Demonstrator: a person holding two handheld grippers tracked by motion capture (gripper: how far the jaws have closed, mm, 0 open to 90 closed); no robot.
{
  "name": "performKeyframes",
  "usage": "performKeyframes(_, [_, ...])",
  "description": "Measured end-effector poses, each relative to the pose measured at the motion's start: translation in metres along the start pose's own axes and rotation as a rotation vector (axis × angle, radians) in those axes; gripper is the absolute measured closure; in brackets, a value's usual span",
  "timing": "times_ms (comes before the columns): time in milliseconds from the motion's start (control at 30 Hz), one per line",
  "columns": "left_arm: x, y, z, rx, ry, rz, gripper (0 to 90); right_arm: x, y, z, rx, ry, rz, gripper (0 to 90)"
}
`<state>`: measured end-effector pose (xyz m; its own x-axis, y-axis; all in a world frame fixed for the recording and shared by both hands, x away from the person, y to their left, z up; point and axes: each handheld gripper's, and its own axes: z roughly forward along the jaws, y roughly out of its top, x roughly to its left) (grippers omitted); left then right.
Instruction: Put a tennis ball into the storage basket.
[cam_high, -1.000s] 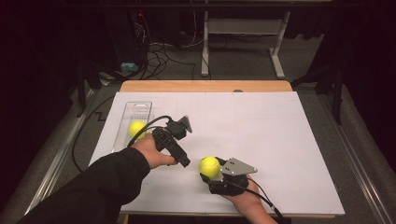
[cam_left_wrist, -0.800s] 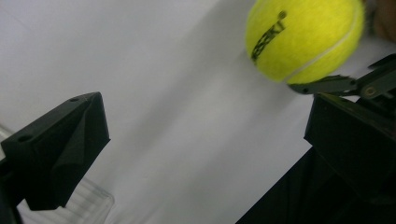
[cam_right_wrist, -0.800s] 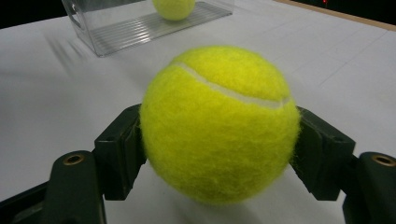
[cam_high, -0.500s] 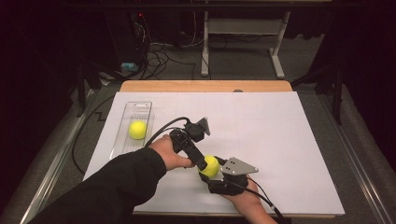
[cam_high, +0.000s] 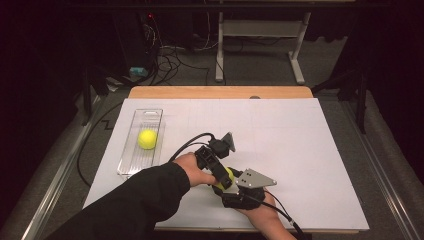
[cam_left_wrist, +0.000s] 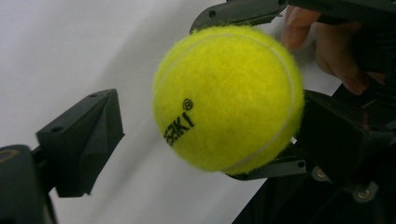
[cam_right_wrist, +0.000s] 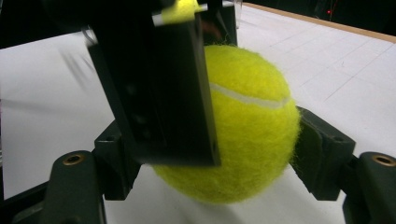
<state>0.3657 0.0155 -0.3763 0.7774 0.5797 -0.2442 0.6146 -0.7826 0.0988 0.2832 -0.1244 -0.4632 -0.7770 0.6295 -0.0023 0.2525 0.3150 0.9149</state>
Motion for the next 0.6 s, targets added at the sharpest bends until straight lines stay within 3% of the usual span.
performKeyframes(267, [0.0008, 0.0013, 0.0060, 0.010, -0.047, 0.020, 24.1, 0.0000, 0.0001, 0.0003, 0.001, -0.005, 0.001, 27.6])
performKeyframes(600, [-0.0012, 0.0021, 0.0059, 0.017, -0.023, 0.014, 26.3, -0.0001, -0.0006, 0.0022, 0.001, -0.001, 0.009, 26.5])
